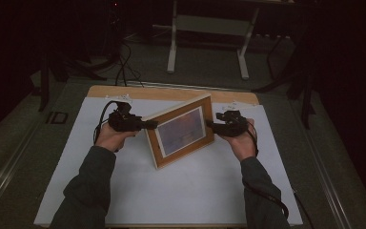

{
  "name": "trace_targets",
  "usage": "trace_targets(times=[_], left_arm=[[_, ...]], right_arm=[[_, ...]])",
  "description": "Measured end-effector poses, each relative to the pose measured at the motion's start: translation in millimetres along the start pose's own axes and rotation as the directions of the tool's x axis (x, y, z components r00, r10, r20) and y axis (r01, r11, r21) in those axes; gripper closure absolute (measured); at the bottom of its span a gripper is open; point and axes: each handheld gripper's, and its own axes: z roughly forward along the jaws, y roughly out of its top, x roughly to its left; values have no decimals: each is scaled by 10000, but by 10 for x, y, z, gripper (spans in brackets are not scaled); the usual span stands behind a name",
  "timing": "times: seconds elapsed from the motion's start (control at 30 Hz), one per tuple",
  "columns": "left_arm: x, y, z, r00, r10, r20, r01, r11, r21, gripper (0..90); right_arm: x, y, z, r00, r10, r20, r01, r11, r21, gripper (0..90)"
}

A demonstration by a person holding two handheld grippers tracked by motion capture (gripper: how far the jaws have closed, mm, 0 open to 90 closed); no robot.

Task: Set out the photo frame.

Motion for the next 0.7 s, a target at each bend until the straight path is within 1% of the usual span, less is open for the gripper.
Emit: trace_targets(times=[0.1,0.2,0.33,0.43,0.47,0.53,0.6,0.7], left_arm=[[2,1,2,10000,11,26,-11,10000,-4,717],[1,2,4,10000,37,44,-37,10000,5,717],[8,6,11,9999,49,98,-49,10000,-6,717],[14,9,16,9999,67,124,-67,10000,-5,717],[15,10,19,9999,65,139,-65,10000,-6,717],[16,12,22,9999,92,141,-92,10000,-11,717],[13,13,26,9998,136,145,-135,9999,-15,717],[6,16,33,9997,181,155,-180,9998,-31,717]], right_arm=[[-20,22,52,10000,-17,43,17,9999,118,376],[-31,32,84,10000,3,12,-3,9999,145,353],[-57,50,145,9996,235,-125,-234,9997,77,305],[-72,53,173,9995,271,-136,-269,9996,101,293],[-85,62,202,9994,298,-149,-297,9995,93,272],[-86,81,228,9994,206,-288,-203,9998,88,241],[-79,104,250,9997,108,-229,-105,9999,116,199],[-80,126,267,9997,159,-194,-158,9998,92,187]])
